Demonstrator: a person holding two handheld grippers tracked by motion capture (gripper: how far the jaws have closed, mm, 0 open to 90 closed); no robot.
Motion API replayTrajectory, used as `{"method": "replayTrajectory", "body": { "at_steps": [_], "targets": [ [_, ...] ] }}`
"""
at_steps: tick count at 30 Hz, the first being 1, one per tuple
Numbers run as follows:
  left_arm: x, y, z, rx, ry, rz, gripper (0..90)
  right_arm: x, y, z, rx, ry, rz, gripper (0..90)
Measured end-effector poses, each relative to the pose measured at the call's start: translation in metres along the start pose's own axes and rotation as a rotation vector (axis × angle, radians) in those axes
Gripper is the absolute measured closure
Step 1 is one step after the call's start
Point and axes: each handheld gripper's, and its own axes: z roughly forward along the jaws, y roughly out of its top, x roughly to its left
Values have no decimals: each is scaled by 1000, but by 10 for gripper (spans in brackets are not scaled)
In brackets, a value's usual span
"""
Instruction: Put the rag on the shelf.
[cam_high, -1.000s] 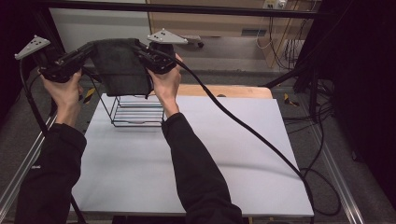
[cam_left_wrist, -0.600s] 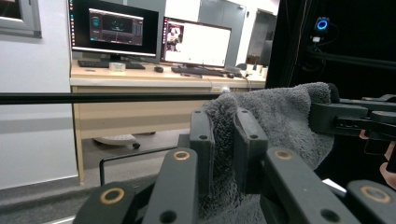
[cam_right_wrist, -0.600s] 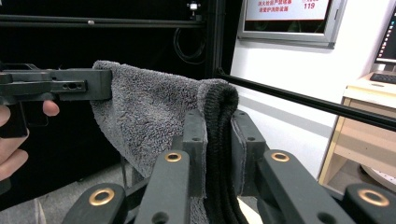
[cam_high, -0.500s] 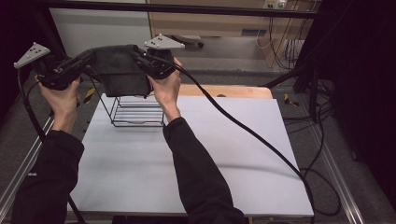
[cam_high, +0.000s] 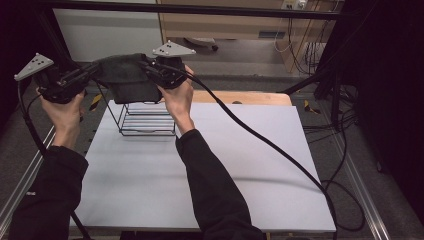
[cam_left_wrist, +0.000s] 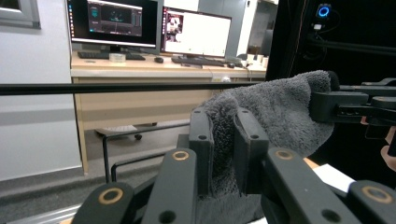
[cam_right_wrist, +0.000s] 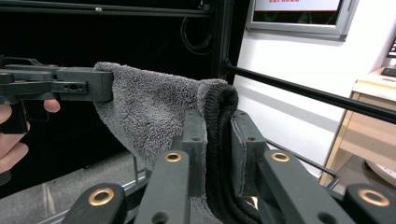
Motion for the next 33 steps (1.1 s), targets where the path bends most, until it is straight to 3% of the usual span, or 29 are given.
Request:
{"method": "replayTrajectory", "body": {
  "at_steps": [12, 19, 33],
  "targets": [
    [-4, -11, -8, 35, -8, -8, 769, 6, -4, -5, 53, 29, -23, 780],
    [-10, -15, -14, 68, -1, 9, 748, 8, -6, -8, 84, 47, -31, 755],
    [-22, -21, -20, 195, 43, 51, 706, 17, -9, -18, 174, 85, -57, 685]
  ]
}}
